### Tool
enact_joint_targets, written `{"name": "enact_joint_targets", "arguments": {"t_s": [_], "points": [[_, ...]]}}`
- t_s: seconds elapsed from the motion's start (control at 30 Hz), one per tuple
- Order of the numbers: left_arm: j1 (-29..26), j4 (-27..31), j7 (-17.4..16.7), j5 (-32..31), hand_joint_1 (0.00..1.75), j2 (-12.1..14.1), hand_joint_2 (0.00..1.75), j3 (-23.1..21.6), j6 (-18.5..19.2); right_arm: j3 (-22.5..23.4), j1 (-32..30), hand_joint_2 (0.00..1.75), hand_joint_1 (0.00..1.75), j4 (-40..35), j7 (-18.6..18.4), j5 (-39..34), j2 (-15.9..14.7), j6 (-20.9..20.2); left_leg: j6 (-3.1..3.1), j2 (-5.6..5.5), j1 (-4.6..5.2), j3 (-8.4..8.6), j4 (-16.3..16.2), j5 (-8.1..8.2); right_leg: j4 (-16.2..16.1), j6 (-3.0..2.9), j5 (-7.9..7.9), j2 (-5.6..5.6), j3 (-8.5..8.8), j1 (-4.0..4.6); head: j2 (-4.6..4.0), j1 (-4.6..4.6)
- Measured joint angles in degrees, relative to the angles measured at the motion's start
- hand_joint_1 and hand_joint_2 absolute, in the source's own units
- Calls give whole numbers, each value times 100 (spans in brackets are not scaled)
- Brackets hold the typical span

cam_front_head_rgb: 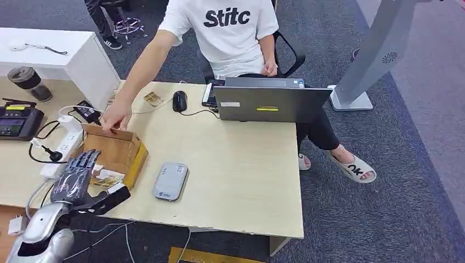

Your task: Pass the card to the sensor for recognition and then transmit it.

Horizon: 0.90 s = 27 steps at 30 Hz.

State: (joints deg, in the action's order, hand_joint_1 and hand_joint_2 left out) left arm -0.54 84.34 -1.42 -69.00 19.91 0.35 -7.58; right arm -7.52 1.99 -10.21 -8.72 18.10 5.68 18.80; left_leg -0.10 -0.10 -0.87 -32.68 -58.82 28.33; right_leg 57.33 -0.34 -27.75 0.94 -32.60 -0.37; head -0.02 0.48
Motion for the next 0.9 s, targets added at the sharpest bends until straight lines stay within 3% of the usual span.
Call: {"name": "enact_joint_targets", "arguments": {"t_s": [0.33, 0.37, 0.43, 0.5, 0.53, 0.7, 0.83, 0.9], "points": [[239, -275, -20, -79, 0, -55, 175, -138, -11, -48, 2, 175, 0, 0, -13, 65, 0, -22, 0, 0, 0, 0, 0, 0, 0, 0, 0, 1, 0, 0, 0, 0], [257, -288, -17, -74, 9, -63, 175, -144, -9, -50, 1, 175, 0, 0, -13, 66, 0, -22, 0, 0, 0, 0, 0, 0, 0, 0, 0, 0, 0, 0, 0, 0], [283, -312, 13, -30, 9, -70, 175, -157, 2, -55, 1, 175, 0, 0, -4, 68, 0, -24, 0, 0, 0, 0, 0, 0, 0, 0, 0, 0, 0, 0, 0, 0], [290, -321, 63, 44, 89, -70, 175, -175, 24, -55, 2, 175, 0, 0, -4, 70, 0, -26, 0, 0, 0, 0, 0, 0, 0, 0, 0, 0, 0, 0, 0, 0], [290, -323, 79, 61, 143, -68, 175, -184, 28, -55, 1, 175, 0, 0, -4, 70, 0, -26, 0, 0, 0, 0, 0, 0, 0, 0, 0, 0, 0, 0, 0, 2], [282, -326, 100, 186, 150, -66, 175, -234, 98, -55, 1, 175, 0, 0, -4, 79, 0, -28, 0, 0, 0, -1, 0, 0, 0, 0, 0, -1, 0, 0, 0, 2], [269, -326, 155, 278, 141, -55, 175, -260, 136, -57, 1, 175, 0, 0, -4, 114, -2, -28, 0, -8, 0, -2, 0, 0, 0, 0, 0, -5, 1, 0, 0, 0], [267, -326, 186, 311, 145, -35, 175, -269, 168, -57, 2, 175, 0, 0, -4, 164, -2, -28, 0, -11, 0, -2, 0, -1, 0, 0, 0, -8, 1, 0, 0, 2]]}}
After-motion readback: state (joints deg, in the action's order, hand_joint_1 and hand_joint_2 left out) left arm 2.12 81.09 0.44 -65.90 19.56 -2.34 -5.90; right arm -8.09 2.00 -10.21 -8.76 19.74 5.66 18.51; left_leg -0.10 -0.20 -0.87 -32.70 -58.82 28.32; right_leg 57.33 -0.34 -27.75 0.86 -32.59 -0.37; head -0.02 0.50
